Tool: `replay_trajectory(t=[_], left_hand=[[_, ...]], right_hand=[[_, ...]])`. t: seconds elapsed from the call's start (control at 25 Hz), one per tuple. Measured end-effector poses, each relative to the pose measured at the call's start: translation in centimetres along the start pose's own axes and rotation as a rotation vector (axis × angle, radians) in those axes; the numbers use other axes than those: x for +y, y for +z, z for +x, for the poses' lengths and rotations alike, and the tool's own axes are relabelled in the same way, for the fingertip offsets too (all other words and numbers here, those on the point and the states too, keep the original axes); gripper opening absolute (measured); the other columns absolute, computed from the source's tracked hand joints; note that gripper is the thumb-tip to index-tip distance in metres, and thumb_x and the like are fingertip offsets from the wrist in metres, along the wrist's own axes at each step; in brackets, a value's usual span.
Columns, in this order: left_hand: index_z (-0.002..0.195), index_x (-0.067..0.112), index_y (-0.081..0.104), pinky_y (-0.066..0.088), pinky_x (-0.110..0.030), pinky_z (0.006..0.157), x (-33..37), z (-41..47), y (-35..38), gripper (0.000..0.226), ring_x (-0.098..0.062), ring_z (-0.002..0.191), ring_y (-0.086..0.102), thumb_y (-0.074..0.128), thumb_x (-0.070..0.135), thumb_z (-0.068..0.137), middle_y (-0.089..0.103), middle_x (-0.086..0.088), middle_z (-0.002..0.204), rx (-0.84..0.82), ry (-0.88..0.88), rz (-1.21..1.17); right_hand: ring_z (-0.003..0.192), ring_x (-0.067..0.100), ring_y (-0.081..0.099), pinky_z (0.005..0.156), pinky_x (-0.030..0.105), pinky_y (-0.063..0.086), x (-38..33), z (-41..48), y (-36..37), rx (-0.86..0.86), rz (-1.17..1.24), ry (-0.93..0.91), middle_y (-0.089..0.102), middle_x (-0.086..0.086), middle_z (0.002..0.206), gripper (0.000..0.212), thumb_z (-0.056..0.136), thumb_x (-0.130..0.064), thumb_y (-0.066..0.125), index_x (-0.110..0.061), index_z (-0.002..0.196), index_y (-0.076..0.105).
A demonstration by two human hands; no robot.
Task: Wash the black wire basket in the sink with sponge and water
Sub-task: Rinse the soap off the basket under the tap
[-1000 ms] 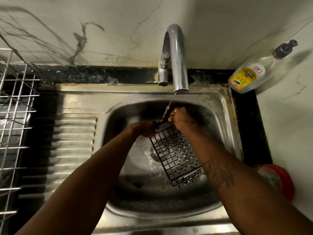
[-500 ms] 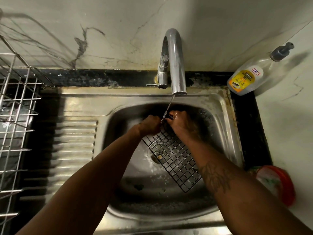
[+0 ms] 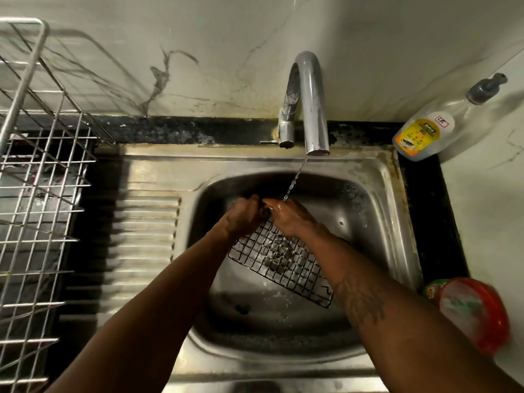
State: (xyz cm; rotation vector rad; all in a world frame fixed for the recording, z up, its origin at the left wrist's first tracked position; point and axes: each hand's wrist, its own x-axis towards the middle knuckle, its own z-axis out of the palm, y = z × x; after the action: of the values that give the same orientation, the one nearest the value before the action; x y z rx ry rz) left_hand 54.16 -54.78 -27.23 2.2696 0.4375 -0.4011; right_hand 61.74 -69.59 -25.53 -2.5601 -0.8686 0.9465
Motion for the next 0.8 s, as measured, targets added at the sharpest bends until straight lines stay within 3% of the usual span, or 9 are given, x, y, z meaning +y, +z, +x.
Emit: replay_trajectory(t=[0.04,0.12,0.2,0.36,0.48,0.56,0.68,0.8], left_hand=[[0.096,0.015,0.061,0.059,-0.049,0.078,-0.3,-0.1,-0.3,0.015,-0.043,0.091,0.068,0.05,0.025,0.097,0.067,-0.023,0.103,0.014,-0.05,0.059],[0.073,0.024,0.045,0.06,-0.05,0.077,-1.3,0.1,-0.6,0.026,-0.039,0.09,0.068,0.052,0.023,0.099,0.064,-0.016,0.095,0.02,-0.201,0.056],[0.069,0.025,0.039,0.058,-0.038,0.073,-1.4,0.3,-0.5,0.033,-0.029,0.08,0.064,0.051,0.021,0.099,0.057,-0.005,0.082,0.037,-0.246,0.101],[0.073,0.016,0.048,0.04,-0.014,0.046,-0.8,1.0,0.2,0.026,-0.008,0.059,0.048,0.052,0.013,0.099,0.05,0.002,0.071,0.042,-0.292,0.051],[0.093,0.003,0.063,0.047,-0.022,0.057,0.0,0.9,0.5,0.02,-0.02,0.069,0.06,0.053,0.019,0.101,0.062,-0.009,0.084,-0.016,-0.211,0.085],[0.103,0.008,0.066,0.051,-0.03,0.069,0.8,0.4,0.9,0.025,-0.027,0.081,0.065,0.051,0.028,0.102,0.069,-0.012,0.094,-0.065,-0.176,0.089],[0.09,0.014,0.06,0.048,-0.028,0.064,1.5,0.6,1.1,0.016,-0.024,0.073,0.062,0.053,0.024,0.099,0.062,-0.006,0.081,-0.065,-0.219,0.044],[0.072,0.013,0.06,0.041,-0.023,0.052,1.9,1.9,1.2,0.024,-0.023,0.066,0.061,0.053,0.017,0.094,0.062,-0.005,0.068,-0.087,-0.204,0.053]], right_hand=[[0.091,0.025,0.068,0.077,0.039,0.058,1.1,-0.1,-0.3,-0.014,-0.029,-0.004,0.071,0.004,0.109,0.03,0.101,-0.024,0.049,-0.039,0.124,0.062],[0.09,0.019,0.065,0.077,0.034,0.055,3.5,-0.4,-1.0,-0.012,-0.092,0.045,0.068,-0.002,0.111,0.027,0.103,-0.03,0.048,-0.04,0.123,0.063],[0.09,0.016,0.064,0.082,0.037,0.056,5.1,-0.3,-1.7,0.004,-0.117,0.097,0.067,-0.002,0.119,0.031,0.104,-0.026,0.048,-0.038,0.129,0.062],[0.094,0.018,0.058,0.081,0.034,0.052,3.6,0.9,-1.3,-0.02,-0.148,0.092,0.063,0.007,0.122,0.041,0.097,-0.005,0.052,-0.025,0.131,0.061],[0.091,0.016,0.061,0.081,0.037,0.055,0.4,1.5,0.2,-0.078,0.031,-0.007,0.066,0.001,0.114,0.031,0.099,-0.015,0.054,-0.031,0.124,0.066],[0.087,0.018,0.064,0.079,0.036,0.056,-0.5,1.8,0.9,-0.098,0.042,-0.035,0.069,0.0,0.102,0.027,0.097,-0.013,0.058,-0.031,0.111,0.072],[0.089,0.015,0.067,0.085,0.037,0.056,1.9,1.4,-0.1,-0.091,0.137,0.049,0.072,-0.003,0.098,0.016,0.099,-0.024,0.061,-0.028,0.104,0.076],[0.102,0.013,0.067,0.096,0.034,0.053,5.6,1.0,-1.5,-0.049,0.169,0.127,0.074,-0.004,0.114,0.019,0.099,-0.026,0.065,-0.026,0.114,0.076]])
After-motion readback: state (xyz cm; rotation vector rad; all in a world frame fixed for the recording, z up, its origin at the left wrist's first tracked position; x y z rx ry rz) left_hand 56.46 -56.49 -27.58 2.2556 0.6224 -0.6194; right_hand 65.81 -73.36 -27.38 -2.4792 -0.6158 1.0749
